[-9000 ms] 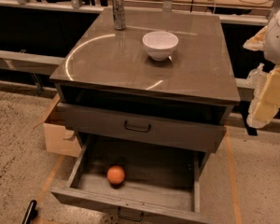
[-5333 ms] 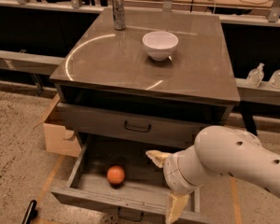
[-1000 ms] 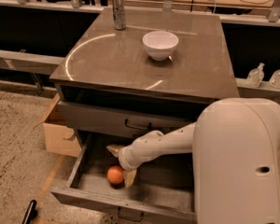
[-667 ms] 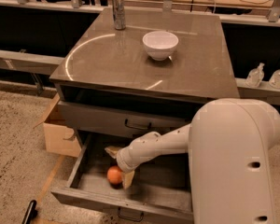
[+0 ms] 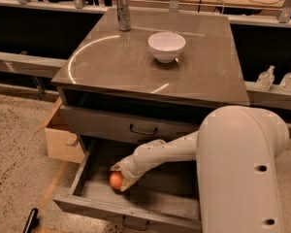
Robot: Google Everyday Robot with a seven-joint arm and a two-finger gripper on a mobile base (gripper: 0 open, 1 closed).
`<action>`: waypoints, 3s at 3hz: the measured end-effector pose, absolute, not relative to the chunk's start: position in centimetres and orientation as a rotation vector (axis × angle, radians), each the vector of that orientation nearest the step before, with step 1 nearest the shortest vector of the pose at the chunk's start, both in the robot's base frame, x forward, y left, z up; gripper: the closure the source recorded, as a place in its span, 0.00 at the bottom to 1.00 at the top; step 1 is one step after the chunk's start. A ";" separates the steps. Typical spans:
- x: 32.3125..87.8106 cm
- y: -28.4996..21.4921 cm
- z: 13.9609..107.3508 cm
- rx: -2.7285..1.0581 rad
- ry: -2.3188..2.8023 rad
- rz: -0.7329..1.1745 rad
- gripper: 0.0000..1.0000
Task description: Pick orange from middle drawer and place on counter
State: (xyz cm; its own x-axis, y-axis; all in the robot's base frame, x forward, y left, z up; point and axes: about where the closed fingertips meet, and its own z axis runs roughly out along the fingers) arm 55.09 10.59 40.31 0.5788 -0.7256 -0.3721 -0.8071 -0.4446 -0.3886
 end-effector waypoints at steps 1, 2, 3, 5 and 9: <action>54.7 10.6 39.8 -2.290 1.222 0.236 0.64; 54.6 10.8 39.5 -2.304 1.212 0.263 0.86; 54.5 10.8 39.7 -2.300 1.215 0.266 1.00; 53.6 6.1 46.9 -2.075 1.409 0.107 1.00; 38.7 -2.6 62.2 -1.620 1.748 -0.039 1.00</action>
Offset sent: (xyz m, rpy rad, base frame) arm -0.0052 0.0026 -0.0084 -0.0011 0.0607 0.0455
